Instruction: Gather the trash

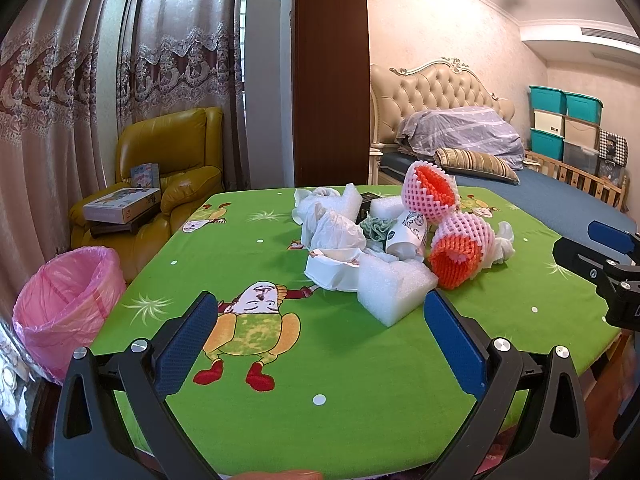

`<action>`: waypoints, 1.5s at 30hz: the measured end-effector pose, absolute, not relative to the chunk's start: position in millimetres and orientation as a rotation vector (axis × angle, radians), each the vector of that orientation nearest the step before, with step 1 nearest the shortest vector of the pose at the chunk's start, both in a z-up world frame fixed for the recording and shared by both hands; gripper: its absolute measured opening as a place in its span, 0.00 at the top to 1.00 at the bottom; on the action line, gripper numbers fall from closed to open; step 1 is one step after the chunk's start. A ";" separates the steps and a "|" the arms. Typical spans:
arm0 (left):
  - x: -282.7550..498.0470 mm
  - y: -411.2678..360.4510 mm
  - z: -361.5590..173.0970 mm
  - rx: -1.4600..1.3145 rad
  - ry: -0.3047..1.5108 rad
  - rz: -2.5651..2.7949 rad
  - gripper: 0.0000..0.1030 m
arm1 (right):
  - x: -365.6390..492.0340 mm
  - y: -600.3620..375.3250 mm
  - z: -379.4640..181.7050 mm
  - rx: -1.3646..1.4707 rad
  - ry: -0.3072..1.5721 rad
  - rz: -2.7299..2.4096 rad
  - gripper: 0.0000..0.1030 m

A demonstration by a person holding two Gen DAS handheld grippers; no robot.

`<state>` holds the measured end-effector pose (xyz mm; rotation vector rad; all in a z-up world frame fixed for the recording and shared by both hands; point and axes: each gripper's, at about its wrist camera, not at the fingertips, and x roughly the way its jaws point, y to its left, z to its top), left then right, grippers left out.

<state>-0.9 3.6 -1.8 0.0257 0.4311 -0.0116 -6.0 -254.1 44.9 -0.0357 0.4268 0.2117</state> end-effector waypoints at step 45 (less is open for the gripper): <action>-1.2 5.9 -0.4 0.020 0.434 -0.012 0.06 | -7.2 -251.2 46.6 -0.028 0.419 0.219 0.04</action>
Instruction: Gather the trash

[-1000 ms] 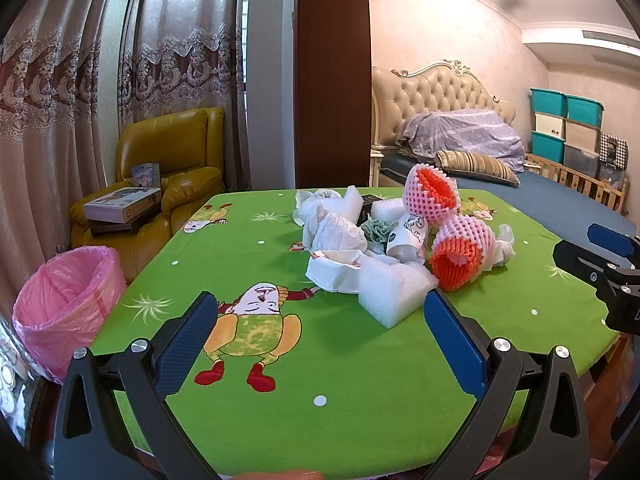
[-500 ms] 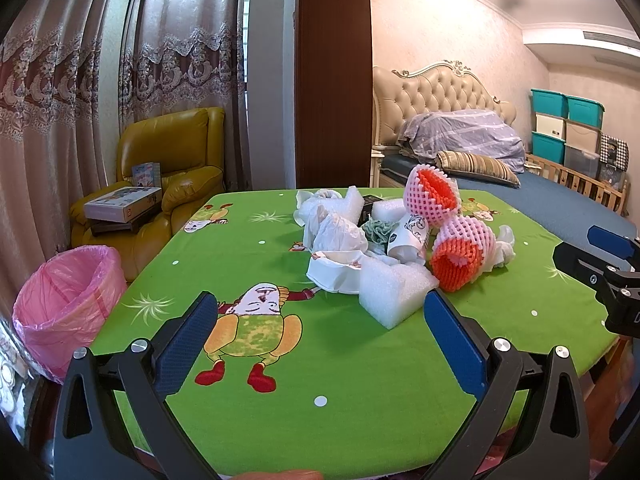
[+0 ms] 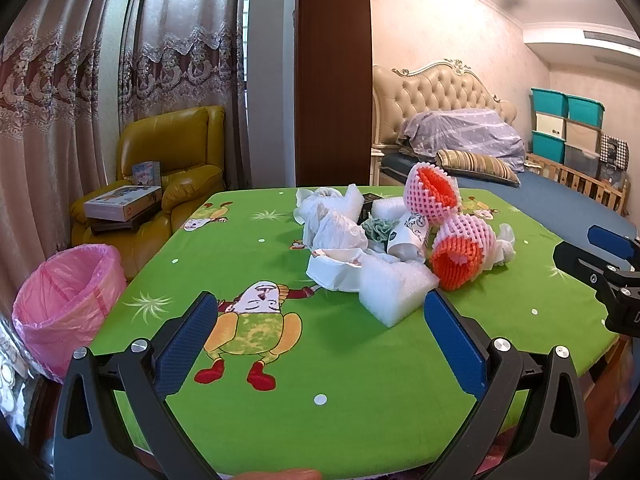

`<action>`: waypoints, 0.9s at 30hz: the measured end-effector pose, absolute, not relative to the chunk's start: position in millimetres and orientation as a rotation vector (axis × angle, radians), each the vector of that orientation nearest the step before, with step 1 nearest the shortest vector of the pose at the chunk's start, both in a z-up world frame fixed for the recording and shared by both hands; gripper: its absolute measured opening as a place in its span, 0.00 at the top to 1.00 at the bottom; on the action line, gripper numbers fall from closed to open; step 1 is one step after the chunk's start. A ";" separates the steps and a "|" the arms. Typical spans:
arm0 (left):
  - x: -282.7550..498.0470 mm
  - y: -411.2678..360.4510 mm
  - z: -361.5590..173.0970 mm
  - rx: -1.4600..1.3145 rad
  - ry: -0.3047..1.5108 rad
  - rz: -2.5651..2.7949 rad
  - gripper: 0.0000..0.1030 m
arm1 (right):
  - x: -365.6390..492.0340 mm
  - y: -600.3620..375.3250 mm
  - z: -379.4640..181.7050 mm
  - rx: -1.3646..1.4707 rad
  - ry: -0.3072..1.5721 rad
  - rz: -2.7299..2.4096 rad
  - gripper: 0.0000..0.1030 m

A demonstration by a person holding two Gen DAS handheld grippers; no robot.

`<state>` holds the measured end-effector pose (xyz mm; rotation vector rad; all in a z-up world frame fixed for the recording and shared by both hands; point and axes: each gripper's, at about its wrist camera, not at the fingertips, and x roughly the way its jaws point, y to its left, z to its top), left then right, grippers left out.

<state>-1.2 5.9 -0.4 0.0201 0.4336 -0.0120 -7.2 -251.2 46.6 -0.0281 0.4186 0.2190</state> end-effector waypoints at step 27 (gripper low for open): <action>62.5 -3.0 -36.8 0.058 0.684 -0.109 0.06 | 18.8 -274.0 18.7 0.031 0.491 0.203 0.04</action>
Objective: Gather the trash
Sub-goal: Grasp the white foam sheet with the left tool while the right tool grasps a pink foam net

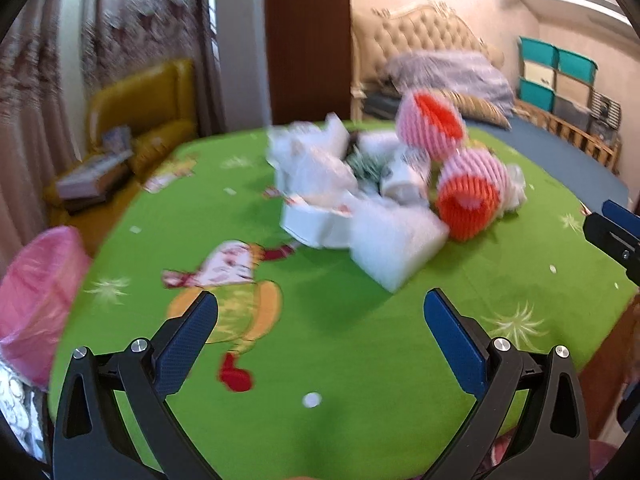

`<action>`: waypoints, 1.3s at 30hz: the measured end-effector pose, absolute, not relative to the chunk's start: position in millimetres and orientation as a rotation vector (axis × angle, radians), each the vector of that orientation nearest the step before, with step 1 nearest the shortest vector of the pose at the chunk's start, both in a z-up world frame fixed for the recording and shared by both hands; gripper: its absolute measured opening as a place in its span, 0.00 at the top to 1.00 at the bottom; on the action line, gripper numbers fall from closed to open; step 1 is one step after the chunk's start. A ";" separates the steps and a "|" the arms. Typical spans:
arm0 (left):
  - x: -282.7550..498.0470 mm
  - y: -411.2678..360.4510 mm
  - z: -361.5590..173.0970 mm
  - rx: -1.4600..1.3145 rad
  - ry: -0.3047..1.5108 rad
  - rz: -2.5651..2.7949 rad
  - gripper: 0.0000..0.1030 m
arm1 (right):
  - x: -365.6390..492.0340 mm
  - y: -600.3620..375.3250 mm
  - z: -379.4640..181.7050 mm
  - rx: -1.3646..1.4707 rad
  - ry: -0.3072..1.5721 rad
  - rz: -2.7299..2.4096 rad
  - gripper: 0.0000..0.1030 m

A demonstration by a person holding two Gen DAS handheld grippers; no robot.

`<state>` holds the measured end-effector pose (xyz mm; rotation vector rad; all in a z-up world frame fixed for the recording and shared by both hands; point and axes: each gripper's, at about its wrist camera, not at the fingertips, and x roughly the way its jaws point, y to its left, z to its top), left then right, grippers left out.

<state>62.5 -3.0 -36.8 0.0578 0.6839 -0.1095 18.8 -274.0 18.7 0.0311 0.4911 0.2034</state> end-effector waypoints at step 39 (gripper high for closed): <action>63.5 13.9 -34.2 0.120 0.608 -0.216 0.29 | 116.4 -247.7 1.0 -0.017 0.614 0.228 0.04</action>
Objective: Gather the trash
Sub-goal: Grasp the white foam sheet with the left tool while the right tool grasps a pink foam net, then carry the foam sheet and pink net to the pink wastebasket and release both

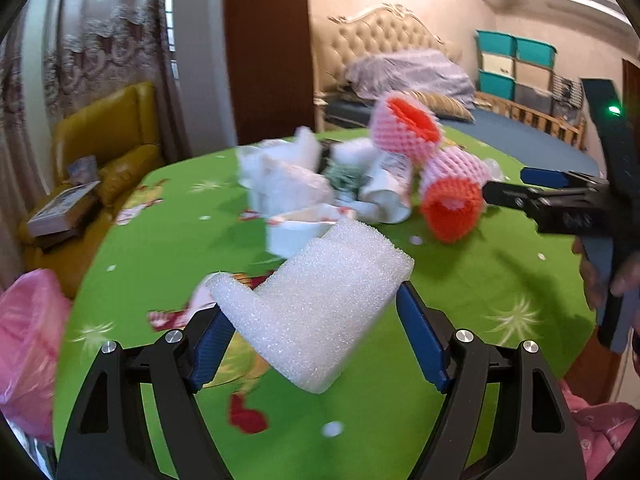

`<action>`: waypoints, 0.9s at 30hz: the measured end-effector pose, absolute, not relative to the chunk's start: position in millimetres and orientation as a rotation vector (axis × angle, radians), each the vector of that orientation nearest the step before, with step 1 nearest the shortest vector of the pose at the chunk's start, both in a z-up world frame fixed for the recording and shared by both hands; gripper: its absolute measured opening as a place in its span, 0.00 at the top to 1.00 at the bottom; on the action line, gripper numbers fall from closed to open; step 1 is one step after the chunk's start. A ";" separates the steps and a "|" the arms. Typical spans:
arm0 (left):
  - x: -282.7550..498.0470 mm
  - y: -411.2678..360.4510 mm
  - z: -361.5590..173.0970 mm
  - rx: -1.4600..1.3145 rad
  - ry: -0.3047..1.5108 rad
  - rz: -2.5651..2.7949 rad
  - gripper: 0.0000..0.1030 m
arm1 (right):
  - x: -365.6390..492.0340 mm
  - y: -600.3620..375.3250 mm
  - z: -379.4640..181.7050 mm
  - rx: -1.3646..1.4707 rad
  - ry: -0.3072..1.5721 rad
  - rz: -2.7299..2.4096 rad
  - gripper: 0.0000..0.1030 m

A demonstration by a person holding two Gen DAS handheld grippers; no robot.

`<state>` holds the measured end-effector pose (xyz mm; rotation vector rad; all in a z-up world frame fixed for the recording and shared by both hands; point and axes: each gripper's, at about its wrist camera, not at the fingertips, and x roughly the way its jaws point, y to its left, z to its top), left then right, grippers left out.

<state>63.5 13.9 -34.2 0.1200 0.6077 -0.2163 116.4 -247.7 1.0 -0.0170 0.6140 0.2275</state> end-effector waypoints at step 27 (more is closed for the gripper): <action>24.1 78.5 -14.4 0.033 0.500 -0.070 0.28 | 81.3 -201.8 37.1 -0.092 0.534 0.333 0.83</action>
